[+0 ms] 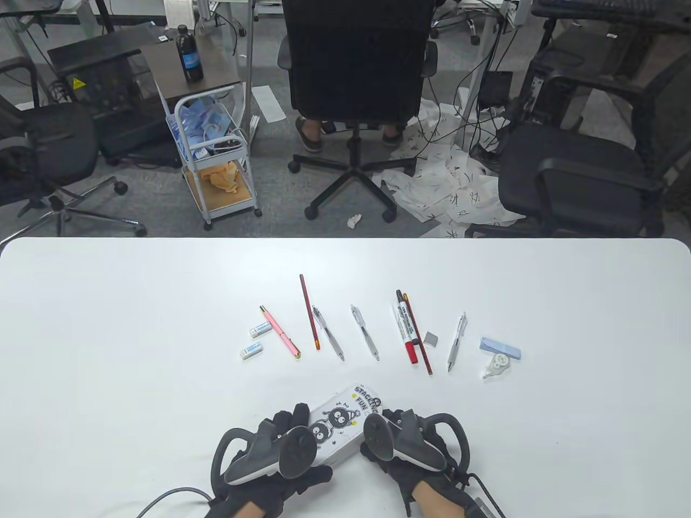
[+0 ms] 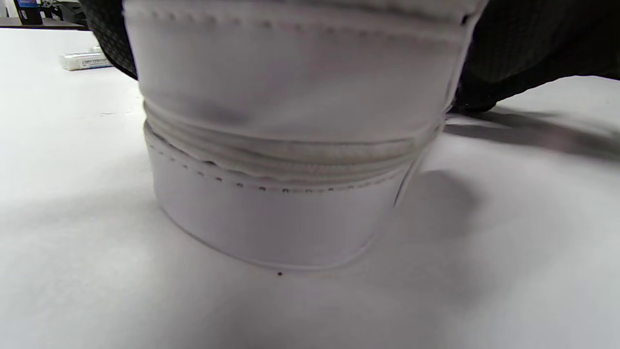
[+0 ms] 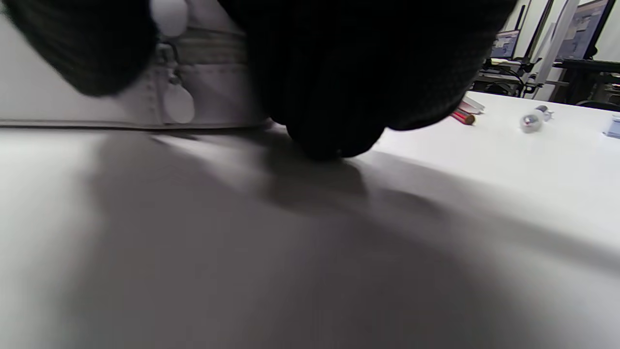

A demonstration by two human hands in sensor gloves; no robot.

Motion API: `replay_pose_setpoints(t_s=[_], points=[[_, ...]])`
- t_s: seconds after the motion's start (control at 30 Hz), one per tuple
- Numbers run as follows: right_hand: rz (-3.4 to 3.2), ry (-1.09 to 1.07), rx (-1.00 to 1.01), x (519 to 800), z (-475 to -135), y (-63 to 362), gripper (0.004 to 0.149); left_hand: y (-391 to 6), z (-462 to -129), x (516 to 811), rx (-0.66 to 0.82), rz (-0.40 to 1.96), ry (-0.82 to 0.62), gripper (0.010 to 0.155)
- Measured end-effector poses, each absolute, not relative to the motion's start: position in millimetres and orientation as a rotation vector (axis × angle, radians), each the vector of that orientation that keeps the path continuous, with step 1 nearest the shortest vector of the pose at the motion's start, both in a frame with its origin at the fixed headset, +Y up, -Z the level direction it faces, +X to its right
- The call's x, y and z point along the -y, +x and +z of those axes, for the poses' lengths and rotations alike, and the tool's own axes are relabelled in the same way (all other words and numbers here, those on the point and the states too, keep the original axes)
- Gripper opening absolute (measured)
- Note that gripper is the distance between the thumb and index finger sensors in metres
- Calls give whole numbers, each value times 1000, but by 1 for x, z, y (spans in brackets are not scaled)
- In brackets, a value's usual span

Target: Pack double-layer zippered pencil case

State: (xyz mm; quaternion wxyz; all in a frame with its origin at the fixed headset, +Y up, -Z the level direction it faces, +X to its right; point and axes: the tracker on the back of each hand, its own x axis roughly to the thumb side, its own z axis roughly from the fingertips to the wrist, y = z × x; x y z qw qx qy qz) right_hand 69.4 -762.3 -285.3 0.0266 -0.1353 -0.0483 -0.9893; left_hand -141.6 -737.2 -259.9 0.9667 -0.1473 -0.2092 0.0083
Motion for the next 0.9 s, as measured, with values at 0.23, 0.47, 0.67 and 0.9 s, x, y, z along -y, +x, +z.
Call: replay_pose_setpoints(t_s=[0.23,0.47,0.67,0.9], points=[[-3110,-344,12,763,-284,65,55,-144,-266,742,465,62,-334,113],[-3284,-250,41,764,-288,81,40,-147,-266,745,475,106,-363,114],[-3233,-274,2,763,-289,84,39,-148,-266,745,471,110,-387,113],[-3216,-211,-45,758,-292,96,40,-150,-268,744,493,122,-424,113]])
